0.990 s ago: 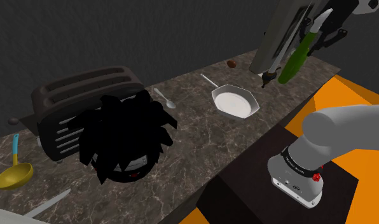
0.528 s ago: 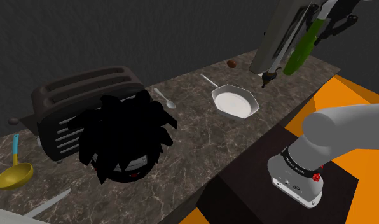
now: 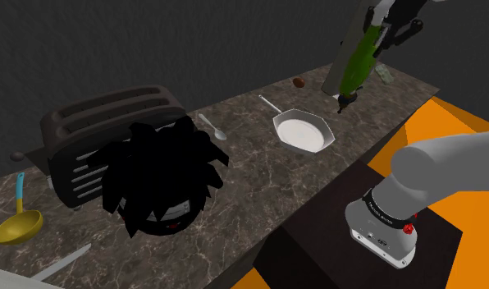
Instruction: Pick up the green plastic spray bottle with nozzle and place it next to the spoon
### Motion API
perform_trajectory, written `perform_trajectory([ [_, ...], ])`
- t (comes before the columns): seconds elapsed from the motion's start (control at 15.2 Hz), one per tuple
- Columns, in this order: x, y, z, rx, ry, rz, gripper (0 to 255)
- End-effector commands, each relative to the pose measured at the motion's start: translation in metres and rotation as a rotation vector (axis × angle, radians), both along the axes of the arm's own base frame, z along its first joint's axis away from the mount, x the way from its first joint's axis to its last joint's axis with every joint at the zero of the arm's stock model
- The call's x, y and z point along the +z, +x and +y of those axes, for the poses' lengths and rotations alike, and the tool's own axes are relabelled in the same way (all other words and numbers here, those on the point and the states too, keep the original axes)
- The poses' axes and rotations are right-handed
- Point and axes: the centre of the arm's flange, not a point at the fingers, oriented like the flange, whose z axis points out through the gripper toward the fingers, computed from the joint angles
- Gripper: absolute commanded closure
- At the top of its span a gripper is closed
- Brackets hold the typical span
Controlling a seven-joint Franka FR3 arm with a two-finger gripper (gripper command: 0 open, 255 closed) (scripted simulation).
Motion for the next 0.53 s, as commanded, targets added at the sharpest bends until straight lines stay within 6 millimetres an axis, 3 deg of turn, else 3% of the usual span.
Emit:
perform_trajectory([
  [0.0, -0.012, 0.021, 0.014, -0.002, 0.0, -0.001, 255],
  [0.46, -0.043, 0.093, 0.063, -0.002, 0.0, -0.001, 255],
])
